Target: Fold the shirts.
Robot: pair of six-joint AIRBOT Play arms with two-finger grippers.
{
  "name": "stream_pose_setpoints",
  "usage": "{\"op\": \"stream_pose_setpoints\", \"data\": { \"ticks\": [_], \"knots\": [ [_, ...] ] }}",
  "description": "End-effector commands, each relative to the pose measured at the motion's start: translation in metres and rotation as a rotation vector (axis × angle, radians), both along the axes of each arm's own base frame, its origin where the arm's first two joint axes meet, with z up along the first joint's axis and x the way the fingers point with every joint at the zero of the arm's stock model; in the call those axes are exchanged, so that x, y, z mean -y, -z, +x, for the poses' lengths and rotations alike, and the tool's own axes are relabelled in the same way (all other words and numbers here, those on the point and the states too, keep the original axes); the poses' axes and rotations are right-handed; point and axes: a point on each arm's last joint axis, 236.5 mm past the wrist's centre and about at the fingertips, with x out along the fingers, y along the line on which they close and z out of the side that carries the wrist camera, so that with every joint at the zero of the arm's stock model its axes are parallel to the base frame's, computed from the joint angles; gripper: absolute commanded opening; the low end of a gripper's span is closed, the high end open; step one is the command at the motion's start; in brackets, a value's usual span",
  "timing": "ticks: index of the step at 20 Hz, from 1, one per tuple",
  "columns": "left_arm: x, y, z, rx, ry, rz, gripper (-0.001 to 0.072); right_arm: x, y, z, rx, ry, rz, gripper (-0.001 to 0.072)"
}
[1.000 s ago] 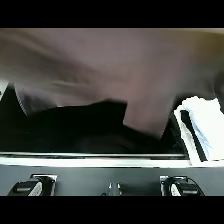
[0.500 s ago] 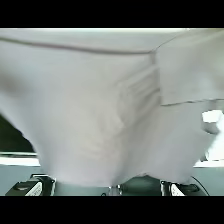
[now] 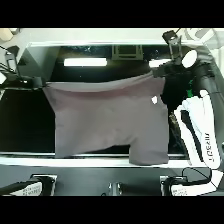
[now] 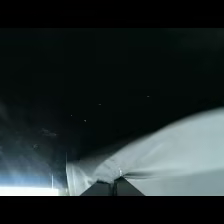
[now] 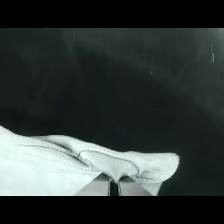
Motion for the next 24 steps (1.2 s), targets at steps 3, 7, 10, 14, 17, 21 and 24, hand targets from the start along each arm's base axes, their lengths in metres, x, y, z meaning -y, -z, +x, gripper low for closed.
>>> {"op": "stream_pose_setpoints", "data": {
  "ticks": [3, 7, 10, 14, 17, 21, 24],
  "knots": [
    [-0.003, 0.057, 0.035, -0.077, -0.065, -0.040, 0.0028, -0.016, 0.047, 0.027, -0.025, 0.083, 0.106, 0.0027],
    [0.000, 0.097, 0.004, -0.280, -0.066, -0.060, 0.0514, -0.014, 0.089, -0.008, -0.236, 0.033, 0.063, 0.0383],
    [-0.014, 0.097, -0.054, -0.470, 0.072, -0.027, 0.0555, 0.026, 0.082, -0.051, -0.375, -0.046, -0.012, 0.0539],
    [-0.006, 0.107, -0.131, -0.625, 0.028, -0.253, 0.0470, 0.066, 0.079, -0.136, -0.670, -0.162, 0.049, 0.0492],
    [0.015, 0.140, -0.203, -0.715, 0.053, -0.350, 0.0471, 0.066, 0.081, -0.164, -0.768, -0.206, 0.102, 0.0491],
    [0.023, 0.170, -0.246, -0.749, 0.019, -0.364, 0.0471, 0.050, 0.082, -0.174, -0.797, -0.243, 0.165, 0.0491],
    [0.031, 0.182, -0.248, -0.737, -0.012, -0.398, 0.0471, 0.051, 0.083, -0.173, -0.793, -0.242, 0.163, 0.0491]
  ]
}}
